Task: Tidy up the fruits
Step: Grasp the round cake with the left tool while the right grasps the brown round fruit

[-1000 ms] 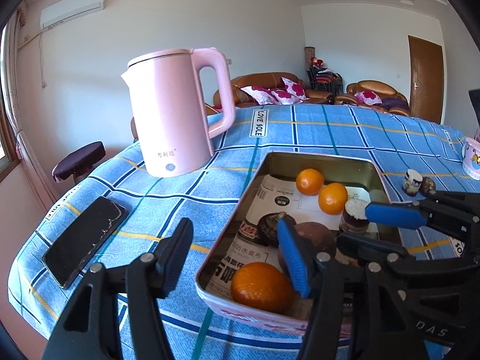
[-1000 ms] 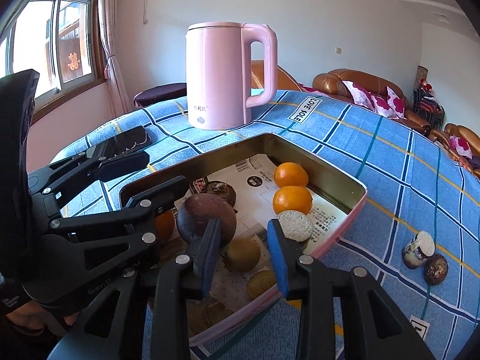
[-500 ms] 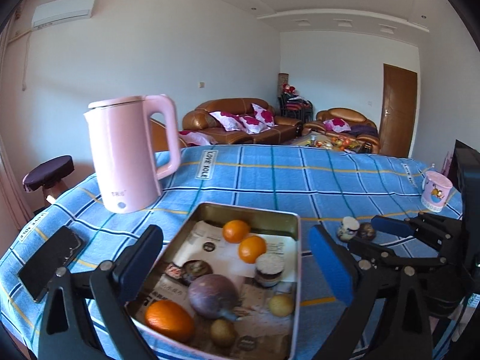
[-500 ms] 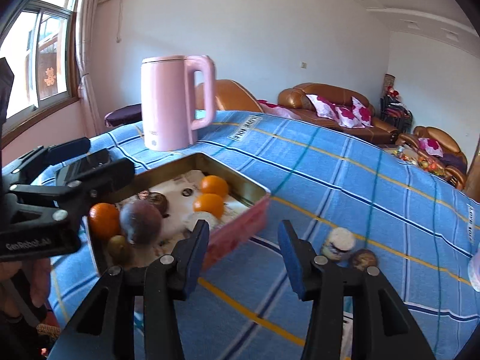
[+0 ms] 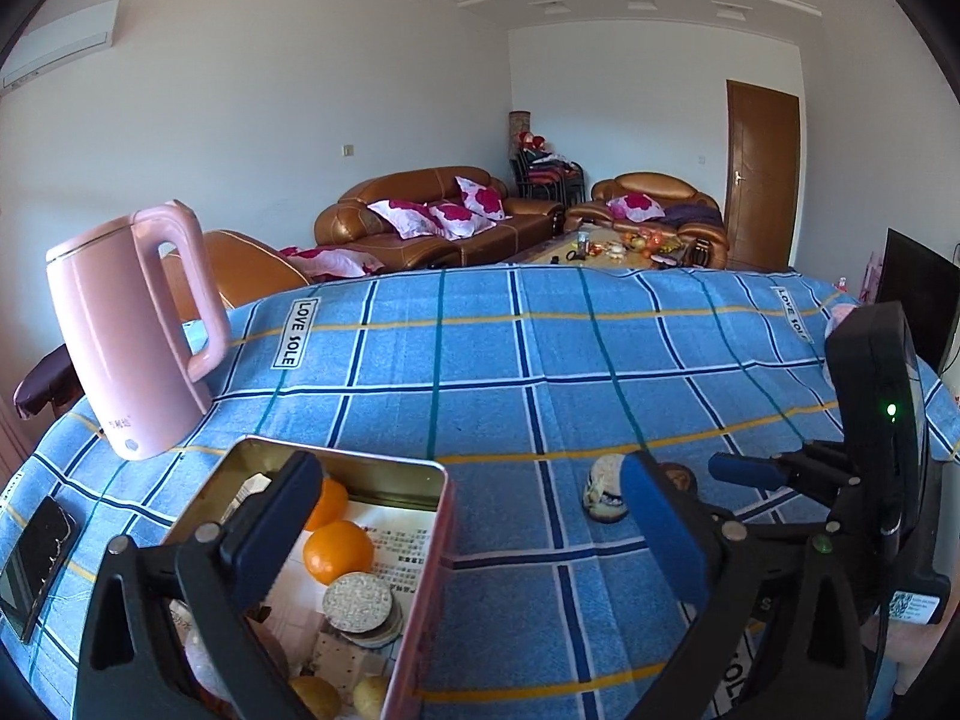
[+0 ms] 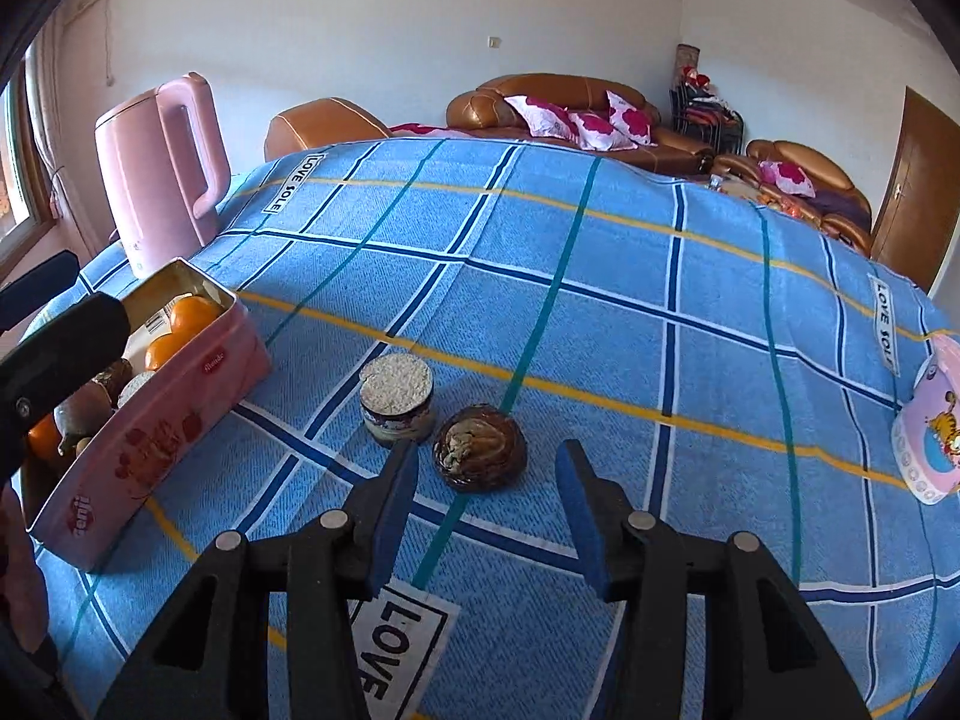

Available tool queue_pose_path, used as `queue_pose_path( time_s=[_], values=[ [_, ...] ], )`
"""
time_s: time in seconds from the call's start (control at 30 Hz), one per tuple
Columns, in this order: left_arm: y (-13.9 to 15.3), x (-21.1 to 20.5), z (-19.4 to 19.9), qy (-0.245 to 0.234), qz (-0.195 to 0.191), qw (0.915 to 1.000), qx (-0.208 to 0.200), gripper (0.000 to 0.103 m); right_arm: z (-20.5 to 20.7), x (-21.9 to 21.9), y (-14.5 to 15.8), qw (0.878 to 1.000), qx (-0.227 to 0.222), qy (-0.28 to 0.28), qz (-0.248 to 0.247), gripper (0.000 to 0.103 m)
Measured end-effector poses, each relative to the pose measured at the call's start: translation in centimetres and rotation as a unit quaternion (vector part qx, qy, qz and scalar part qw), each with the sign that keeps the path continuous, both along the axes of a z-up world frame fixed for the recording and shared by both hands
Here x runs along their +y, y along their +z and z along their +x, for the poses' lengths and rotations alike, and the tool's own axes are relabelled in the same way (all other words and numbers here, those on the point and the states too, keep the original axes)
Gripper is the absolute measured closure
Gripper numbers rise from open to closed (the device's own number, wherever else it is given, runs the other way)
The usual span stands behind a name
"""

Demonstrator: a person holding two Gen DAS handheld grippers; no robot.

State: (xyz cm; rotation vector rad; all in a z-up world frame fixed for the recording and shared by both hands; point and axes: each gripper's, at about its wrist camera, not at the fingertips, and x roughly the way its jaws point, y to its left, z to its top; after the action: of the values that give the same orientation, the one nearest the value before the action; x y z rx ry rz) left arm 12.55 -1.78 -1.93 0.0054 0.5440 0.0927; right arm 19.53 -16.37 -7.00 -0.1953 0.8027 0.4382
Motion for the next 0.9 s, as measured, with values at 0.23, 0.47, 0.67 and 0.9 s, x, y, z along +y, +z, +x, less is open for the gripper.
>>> queue_pose_path(
  time_s=[0.23, 0.47, 0.67, 0.9],
  values=[
    [-0.8, 0.1, 1.9, -0.005, -0.028, 0.9994, 0.022, 0.002, 2.1, -0.2, -0.9, 0.999, 0.040, -0.002, 0.027, 0.054],
    [-1.6, -1.4, 3.2, -0.024, -0.017, 0.9989, 0.037, 0.006, 1.9, -0.3, -1.0, 0.998, 0.045, 0.001, 0.033, 0.064],
    [-2.7, -3.5, 4.5, -0.061, -0.013, 0.9960, 0.065, 0.024, 1.4, -2.8, 0.1, 0.997, 0.003, -0.069, 0.033, 0.064],
    [-4.9, -5.4, 6.8, -0.097, -0.002, 0.9889, 0.113, 0.036, 1.9, -5.3, 0.2, 0.992, 0.008, -0.114, 0.053, 0.064]
  ],
)
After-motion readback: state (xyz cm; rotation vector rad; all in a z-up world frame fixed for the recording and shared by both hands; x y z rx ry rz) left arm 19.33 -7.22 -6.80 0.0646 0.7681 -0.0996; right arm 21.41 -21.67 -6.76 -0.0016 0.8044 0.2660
